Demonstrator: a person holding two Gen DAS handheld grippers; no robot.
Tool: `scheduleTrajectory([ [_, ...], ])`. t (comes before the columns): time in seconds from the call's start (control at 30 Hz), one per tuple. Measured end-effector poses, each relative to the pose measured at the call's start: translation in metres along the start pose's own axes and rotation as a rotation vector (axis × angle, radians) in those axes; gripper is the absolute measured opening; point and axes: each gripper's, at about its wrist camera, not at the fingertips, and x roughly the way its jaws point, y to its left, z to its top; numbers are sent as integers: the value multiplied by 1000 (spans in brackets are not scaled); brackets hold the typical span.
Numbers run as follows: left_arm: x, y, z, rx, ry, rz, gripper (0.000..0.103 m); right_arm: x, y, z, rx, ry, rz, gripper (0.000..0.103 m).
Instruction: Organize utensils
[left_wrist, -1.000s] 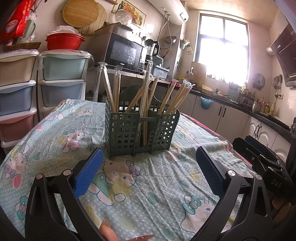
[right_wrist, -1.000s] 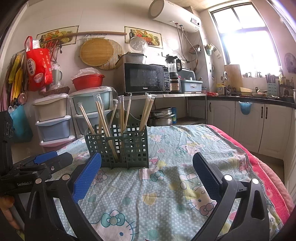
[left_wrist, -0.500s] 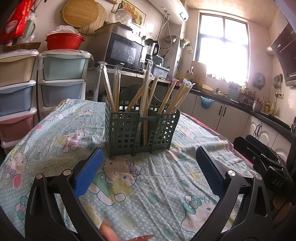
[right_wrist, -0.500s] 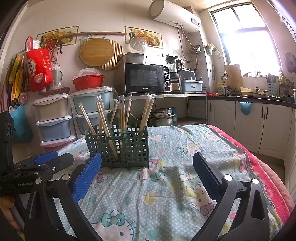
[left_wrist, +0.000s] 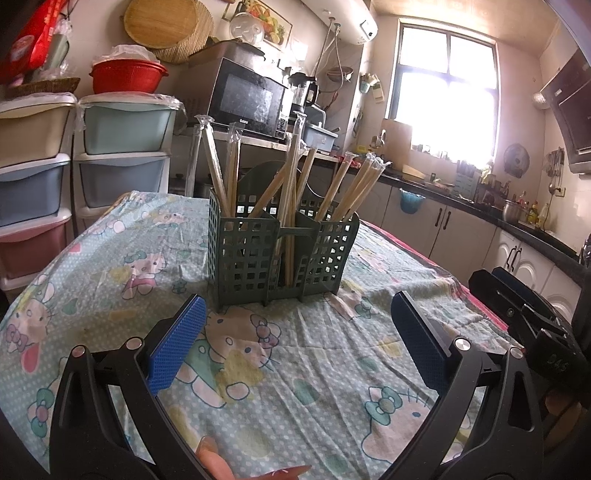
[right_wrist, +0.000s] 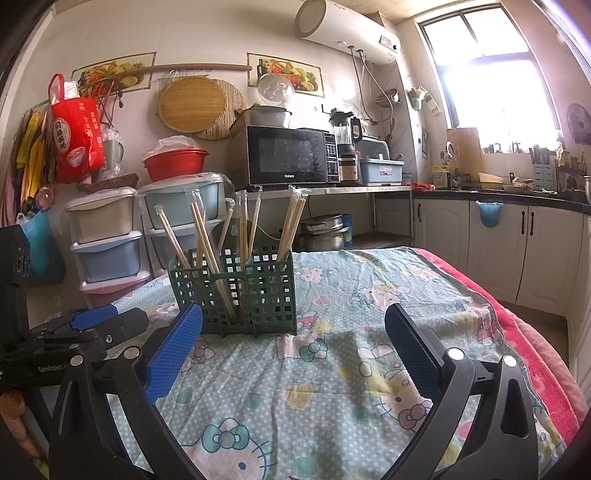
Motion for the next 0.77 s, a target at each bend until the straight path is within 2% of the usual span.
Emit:
scheduleTrajectory([
  [0.47,2,4,1,-26,16,15,93,-1,1,2,1,0,0,96],
  [0.6,8,16,5,-76,67,52,93,4,-8,6,30,29,-5,96],
  [0.7,20,42,14,-108,176,174,92,21,-31,16,32,104,-95,96],
  [0.77,29,73,20,-118,251,298,93,42,-60,23,27,192,-256,96],
])
